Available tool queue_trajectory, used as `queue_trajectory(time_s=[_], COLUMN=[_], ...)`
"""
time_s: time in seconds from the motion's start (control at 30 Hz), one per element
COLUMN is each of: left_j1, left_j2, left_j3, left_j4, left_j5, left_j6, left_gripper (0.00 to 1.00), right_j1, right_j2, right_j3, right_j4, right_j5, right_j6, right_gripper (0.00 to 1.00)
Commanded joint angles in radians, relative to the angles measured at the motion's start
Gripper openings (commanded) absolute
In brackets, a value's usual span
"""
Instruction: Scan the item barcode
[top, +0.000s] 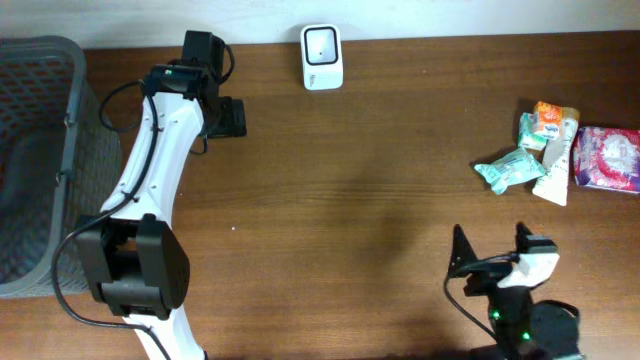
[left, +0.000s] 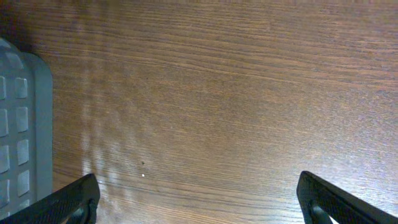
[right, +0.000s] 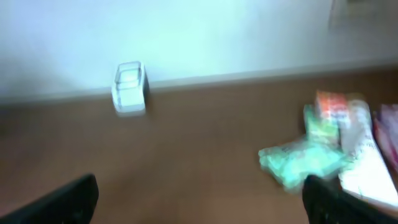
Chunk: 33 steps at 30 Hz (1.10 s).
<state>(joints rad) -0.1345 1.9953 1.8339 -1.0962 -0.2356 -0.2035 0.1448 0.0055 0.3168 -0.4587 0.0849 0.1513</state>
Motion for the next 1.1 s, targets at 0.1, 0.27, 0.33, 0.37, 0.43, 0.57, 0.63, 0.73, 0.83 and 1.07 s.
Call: queue_trajectory(time_s=[0.1,0.27,0.33,0.37,0.43,0.57,0.63,0.73,0.83,1.07], left_j1=[-0.002,-0.002,-0.002,-0.002,-0.002,-0.002,-0.002,-0.002,-0.002,-0.002], left_j2=[-0.013,-0.013,-0.013,-0.013,-0.013,-0.013,-0.013,-0.013,-0.013,-0.013], left_j3=[-0.001,-0.001,-0.001,-0.001,-0.001,-0.001,-0.001,-0.001,-0.001,-0.001], left_j4=[0.002,0.002,0.002,0.002,0.002,0.002,0.002,0.002,0.002,0.002], left_j5=[0.004,0.004,0.004,0.004,0.005,0.004,0.004,0.005,0.005,0.004], left_j6=[-0.011,-0.012,-0.011,-0.012,-0.012,-0.012,-0.012,-0.012,-0.012,-0.012], left_gripper=[0.99,0.99,0.99,0.99,0.99,0.99,0.99,0.99,0.99,0.99], right_j1=[0.004,0.004,0.004,0.003,0.004,-0.064,-0.083,-0.08,-0.08,-0.08], right_j2=[-0.002,-0.002,-0.002,-0.002,-0.002,-0.002,-0.002,-0.002,-0.002,-0.002], right_j3=[-0.189,-0.311,-0.311,-0.311,-0.311,-0.311,-0.311,-0.311,-0.311,-0.311], right_j4=[0.276,0.52,0.468,0.417,0.386,0.383,0.382,0.375,0.376,0.38], right_j5=[0.002,0.008,0.036,0.043,0.04,0.02,0.021,-0.028,-0.029,-0.029], right_j6=[-0.024,-0.024,-0.024,-0.024,-0.024,-0.024,-0.024,-0.153,-0.17,-0.173], right_gripper=[0.98,0.99,0.99,0.99,0.99,0.99,0.99,0.99,0.98,0.99])
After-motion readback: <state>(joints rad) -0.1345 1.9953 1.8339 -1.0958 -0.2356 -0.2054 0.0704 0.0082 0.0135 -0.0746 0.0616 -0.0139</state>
